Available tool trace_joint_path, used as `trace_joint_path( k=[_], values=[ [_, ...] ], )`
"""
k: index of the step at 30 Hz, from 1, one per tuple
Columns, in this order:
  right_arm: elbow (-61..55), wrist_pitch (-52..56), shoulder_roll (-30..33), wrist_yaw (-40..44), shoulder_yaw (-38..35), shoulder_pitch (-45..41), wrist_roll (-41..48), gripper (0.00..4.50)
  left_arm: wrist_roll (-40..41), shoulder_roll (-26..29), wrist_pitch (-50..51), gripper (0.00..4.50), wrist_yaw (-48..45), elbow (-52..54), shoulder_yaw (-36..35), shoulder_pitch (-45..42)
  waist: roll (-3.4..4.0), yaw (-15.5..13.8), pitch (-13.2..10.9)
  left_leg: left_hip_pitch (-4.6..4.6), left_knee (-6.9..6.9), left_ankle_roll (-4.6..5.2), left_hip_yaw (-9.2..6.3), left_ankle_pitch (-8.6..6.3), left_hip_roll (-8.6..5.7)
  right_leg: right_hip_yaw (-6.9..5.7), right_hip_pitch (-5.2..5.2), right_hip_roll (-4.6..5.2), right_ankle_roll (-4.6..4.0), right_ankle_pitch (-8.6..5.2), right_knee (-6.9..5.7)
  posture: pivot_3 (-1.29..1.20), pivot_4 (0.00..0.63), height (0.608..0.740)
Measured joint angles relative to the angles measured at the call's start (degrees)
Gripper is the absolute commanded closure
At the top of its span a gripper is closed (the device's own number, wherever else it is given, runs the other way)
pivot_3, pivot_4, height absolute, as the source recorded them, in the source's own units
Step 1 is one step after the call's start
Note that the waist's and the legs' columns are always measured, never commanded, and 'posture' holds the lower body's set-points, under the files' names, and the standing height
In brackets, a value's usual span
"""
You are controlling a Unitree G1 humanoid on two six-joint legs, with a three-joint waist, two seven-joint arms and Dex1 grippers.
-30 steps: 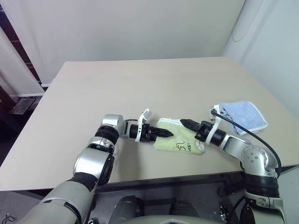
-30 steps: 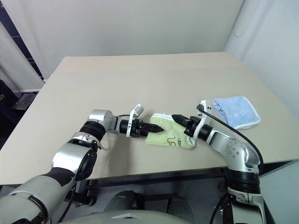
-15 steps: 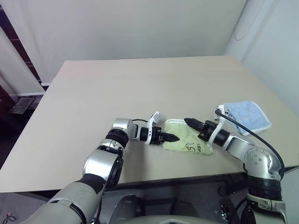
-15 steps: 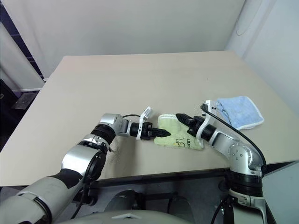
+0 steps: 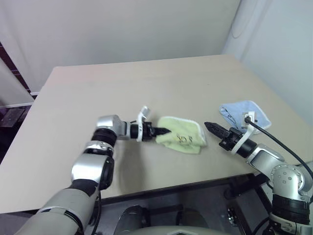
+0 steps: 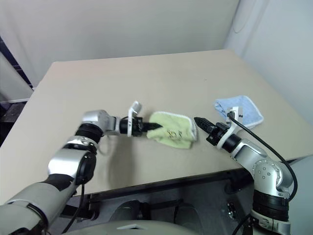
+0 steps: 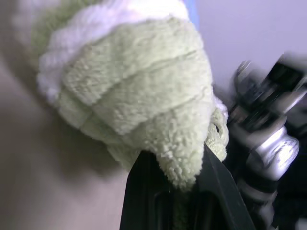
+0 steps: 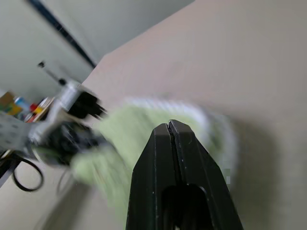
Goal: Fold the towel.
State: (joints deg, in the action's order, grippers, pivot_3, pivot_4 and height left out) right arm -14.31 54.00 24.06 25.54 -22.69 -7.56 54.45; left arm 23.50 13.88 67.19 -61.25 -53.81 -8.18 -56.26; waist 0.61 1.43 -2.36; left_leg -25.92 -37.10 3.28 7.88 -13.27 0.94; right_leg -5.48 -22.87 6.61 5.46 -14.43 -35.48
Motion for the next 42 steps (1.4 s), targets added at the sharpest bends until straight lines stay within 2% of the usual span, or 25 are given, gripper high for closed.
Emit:
trace_joint_path(
  k=[5,8,11,16,19,26,31,42],
  values=[
    [0.15,-1.04,-0.65,0.06,1.39,-0.23,-0.04,4.5,2.8,7.4,3.61,4.49,5.66,5.44,-6.33,1.12,-0.02,-0.16,-0.02,0.0,0.0,0.02,0.0,-0.02,0.01,0.01,-0.33,0.03,-0.01,0.0,-0.08,0.0,0.0,0.74],
    [1.55,-1.73,-0.86,0.35,2.72,-1.4,-0.29,4.5,4.15,11.1,2.33,4.49,13.47,5.7,-14.06,2.37,-0.03,-0.35,-0.03,0.0,-0.05,-0.01,0.02,-0.03,0.01,0.06,-0.36,0.12,-0.08,-0.03,-0.14,0.0,0.0,0.74],
    [3.18,-2.12,-1.1,1.15,4.2,-2.8,-0.68,4.5,4.96,13.39,-1.75,4.49,21.72,5.64,-21.0,2.72,-0.05,-0.71,-0.04,0.0,-0.06,-0.03,0.02,-0.03,-0.04,0.07,-0.33,0.22,-0.17,-0.01,-0.1,0.0,0.0,0.74],
    [6.71,-2.42,-1.19,3.52,7.3,-5.95,-2.16,4.5,7.34,16.45,-15.69,4.49,36.94,7.29,-34.21,6.66,-0.09,-0.42,-0.02,0.01,0.03,-0.05,0.11,-0.04,-0.04,0.14,-0.43,0.23,-0.23,0.12,-0.05,0.0,0.0,0.74],
    [8.61,-2.67,-1.16,5.14,8.99,-7.33,-3.13,4.5,9.61,17.42,-17.47,4.49,40.35,11.62,-37.95,11.19,-0.1,-0.43,-0.01,0.02,0.11,-0.15,0.16,0.02,-0.04,0.13,-0.5,0.23,-0.17,0.17,-0.08,0.0,0.0,0.74],
    [10.9,-3.17,-0.94,8.41,12.38,-9.99,-5.88,4.5,16.06,11.82,-19.33,4.49,49.98,22.17,-45.87,21.1,-0.3,-0.66,0.11,0.02,0.1,-0.11,0.22,-0.02,-0.04,0.12,-0.48,0.26,-0.26,0.22,-0.05,0.0,0.0,0.74],
    [10.93,-3.17,0.22,9.78,13.15,-9.47,-7.02,4.5,19.84,10.31,-20.75,4.49,55.3,27.7,-49.53,26.25,-0.39,-0.45,0.2,0.23,0.2,-0.12,0.34,-0.02,-0.03,0.13,-0.44,0.24,-0.33,0.25,-0.05,0.0,0.0,0.74],
    [10.59,-3.17,-0.55,9.85,14.33,-8.6,-8.24,4.5,29.56,-0.12,-16.11,4.49,62.36,39.2,-46.57,31.46,-0.44,-0.68,0.25,0.28,0.23,-0.12,0.56,-0.02,-0.02,0.12,-0.43,0.25,-0.41,0.27,0.02,0.0,0.0,0.74]
  ],
)
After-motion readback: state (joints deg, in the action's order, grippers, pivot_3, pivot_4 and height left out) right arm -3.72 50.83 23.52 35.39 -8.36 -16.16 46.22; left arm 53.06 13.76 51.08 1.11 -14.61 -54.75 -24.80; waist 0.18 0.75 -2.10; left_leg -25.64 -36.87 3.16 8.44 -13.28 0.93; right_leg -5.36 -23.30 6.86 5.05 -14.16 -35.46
